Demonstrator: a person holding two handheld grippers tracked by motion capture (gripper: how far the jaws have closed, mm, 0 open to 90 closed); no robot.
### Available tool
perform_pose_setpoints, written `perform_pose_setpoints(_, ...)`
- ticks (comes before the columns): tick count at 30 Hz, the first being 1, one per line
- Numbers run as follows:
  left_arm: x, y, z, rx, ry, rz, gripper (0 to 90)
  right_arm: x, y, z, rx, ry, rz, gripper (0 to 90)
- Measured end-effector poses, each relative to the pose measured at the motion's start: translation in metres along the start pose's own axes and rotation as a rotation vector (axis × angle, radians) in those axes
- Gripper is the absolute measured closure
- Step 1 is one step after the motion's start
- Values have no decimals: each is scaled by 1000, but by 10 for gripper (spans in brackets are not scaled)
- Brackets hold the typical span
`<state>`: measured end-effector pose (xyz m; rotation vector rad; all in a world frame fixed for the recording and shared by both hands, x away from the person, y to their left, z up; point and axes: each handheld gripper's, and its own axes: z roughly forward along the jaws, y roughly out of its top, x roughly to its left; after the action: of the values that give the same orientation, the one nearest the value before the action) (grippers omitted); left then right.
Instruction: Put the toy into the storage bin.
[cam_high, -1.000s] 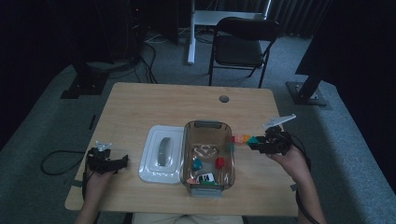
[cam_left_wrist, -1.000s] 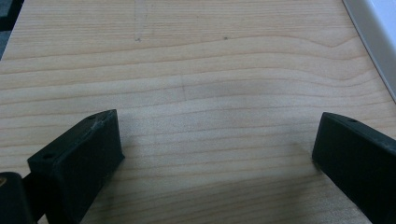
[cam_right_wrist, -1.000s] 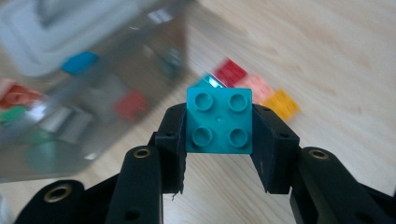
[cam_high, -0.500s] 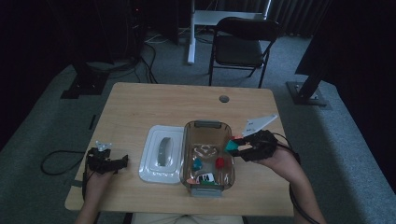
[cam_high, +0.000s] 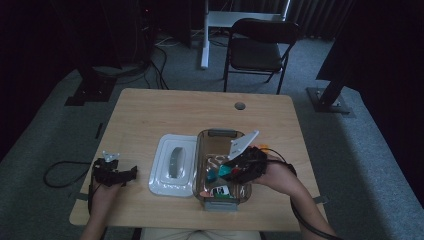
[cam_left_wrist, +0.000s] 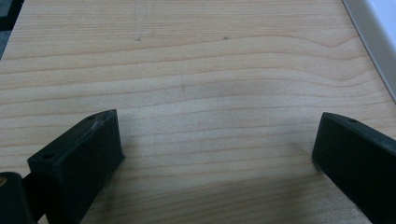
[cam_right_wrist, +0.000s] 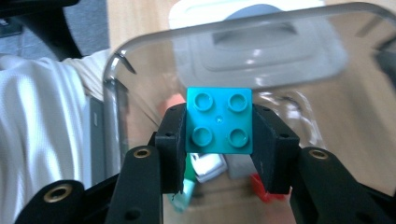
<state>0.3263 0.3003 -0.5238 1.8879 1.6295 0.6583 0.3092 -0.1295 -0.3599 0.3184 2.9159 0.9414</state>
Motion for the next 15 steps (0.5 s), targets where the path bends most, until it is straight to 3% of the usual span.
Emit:
perform_pose_setpoints(9, 0, 0, 0, -1, -1, -2, 20, 9, 16, 41, 96, 59, -67, 585)
perform_pose_setpoints(15, 0, 0, 0, -2, -3, -4, 20, 12, 20, 61, 148, 97, -74, 585)
